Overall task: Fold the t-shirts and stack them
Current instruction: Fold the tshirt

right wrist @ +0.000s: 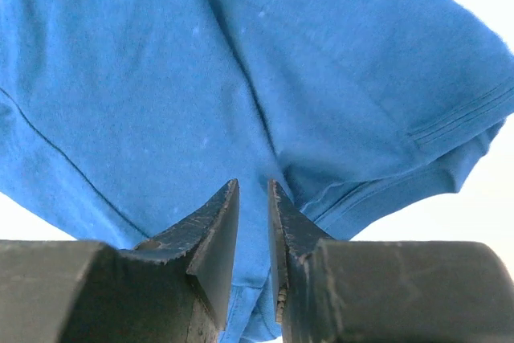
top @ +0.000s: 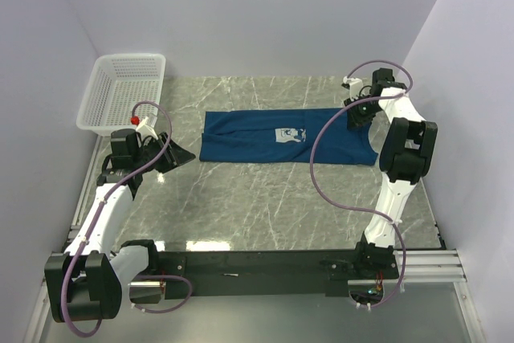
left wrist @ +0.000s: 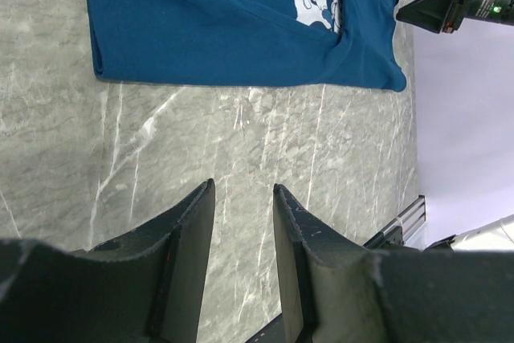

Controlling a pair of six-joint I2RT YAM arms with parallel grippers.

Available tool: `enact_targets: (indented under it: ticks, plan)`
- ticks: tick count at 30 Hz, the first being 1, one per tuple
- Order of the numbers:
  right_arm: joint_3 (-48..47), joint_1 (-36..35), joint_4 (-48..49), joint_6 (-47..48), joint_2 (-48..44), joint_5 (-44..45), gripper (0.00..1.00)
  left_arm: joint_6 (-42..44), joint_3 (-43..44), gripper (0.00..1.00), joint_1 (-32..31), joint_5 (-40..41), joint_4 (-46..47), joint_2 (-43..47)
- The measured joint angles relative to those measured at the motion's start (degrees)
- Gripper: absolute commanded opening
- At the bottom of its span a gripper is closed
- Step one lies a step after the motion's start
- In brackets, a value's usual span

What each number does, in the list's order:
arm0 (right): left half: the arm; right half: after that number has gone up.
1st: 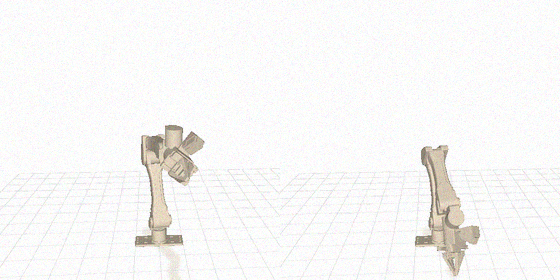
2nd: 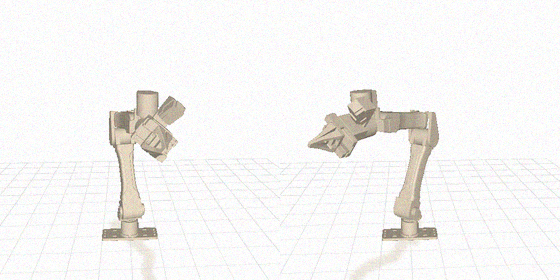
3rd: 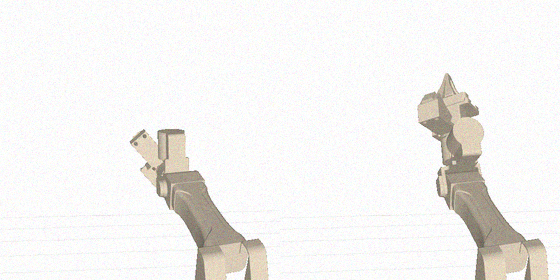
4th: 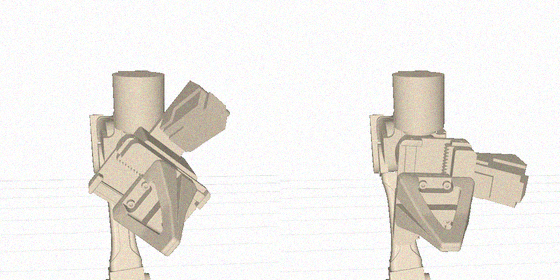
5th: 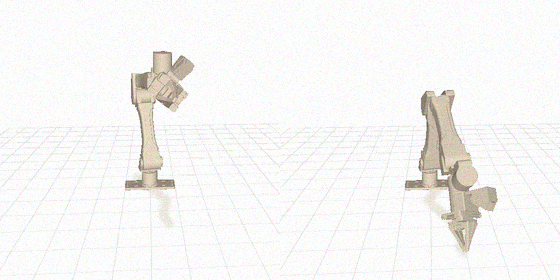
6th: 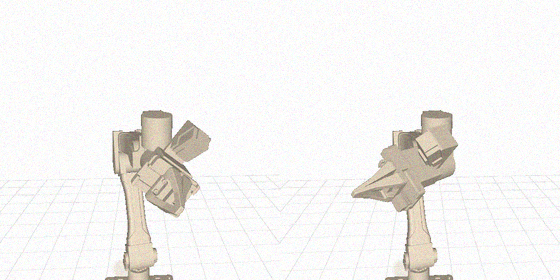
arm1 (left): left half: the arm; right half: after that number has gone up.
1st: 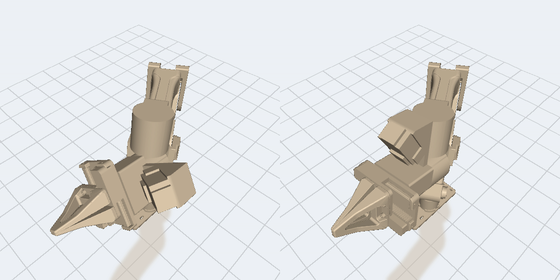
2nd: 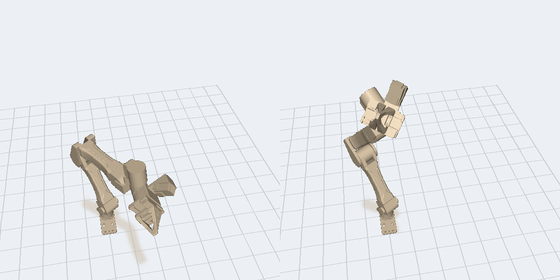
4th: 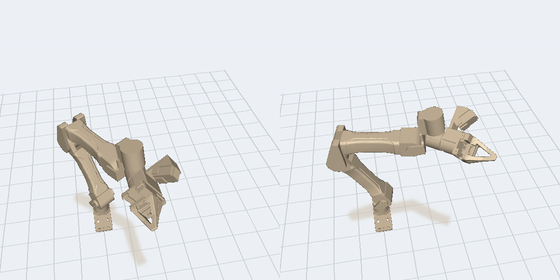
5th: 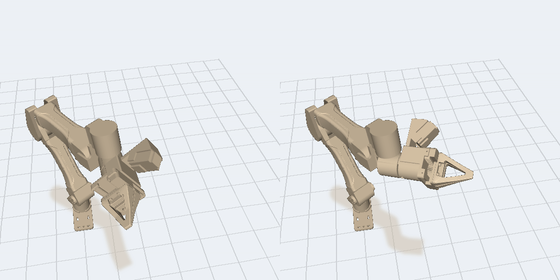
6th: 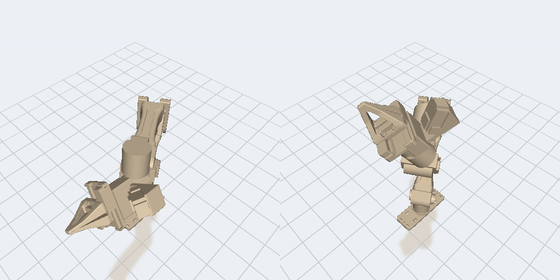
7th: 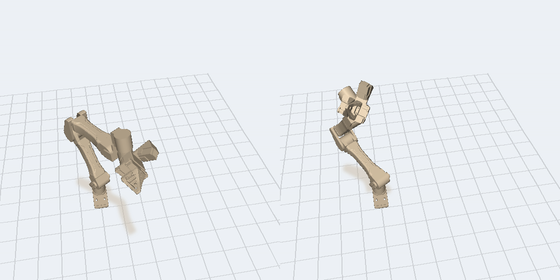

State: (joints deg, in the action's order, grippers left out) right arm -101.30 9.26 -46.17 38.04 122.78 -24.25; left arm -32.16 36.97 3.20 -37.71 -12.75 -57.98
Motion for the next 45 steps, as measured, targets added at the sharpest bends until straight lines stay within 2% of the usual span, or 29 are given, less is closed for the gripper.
enact_targets:
  ticks: [5,6,9,14,17,20,24,32,45]
  plan:
    - [0.9,0.0,0.1,0.0,0.0,0.6,0.31,0.0,0.0,0.41,0.0,0.0,0.0,0.0]
    - [1.0,0.0,0.1,0.0,0.0,0.7,0.39,0.0,0.0,0.41,0.0,0.0,0.0,0.0]
    - [1.5,0.0,0.2,0.1,0.0,1.2,0.45,0.0,0.0,0.41,0.0,0.0,0.0,0.0]
    - [1.5,0.0,0.4,0.2,0.2,2.5,0.46,0.0,0.0,0.41,0.0,0.0,0.0,0.0]
    - [1.4,0.0,0.4,0.2,0.6,2.9,0.43,0.0,0.0,0.41,0.0,0.0,0.0,0.0]
    - [1.0,0.0,0.4,0.2,1.1,3.1,0.37,0.0,0.0,0.41,0.0,0.0,0.0,0.0]
    - [1.1,0.0,0.5,0.6,1.3,3.1,0.21,0.0,0.0,0.41,0.0,0.0,0.0,0.0]
    - [4.1,0.0,1.4,1.2,0.7,2.5,0.01,0.0,-0.1,0.41,0.0,0.0,0.0,0.0]
    - [12.2,-0.5,1.7,3.8,-10.5,-0.9,0.00,0.0,-0.2,0.41,0.1,0.0,0.0,0.0]
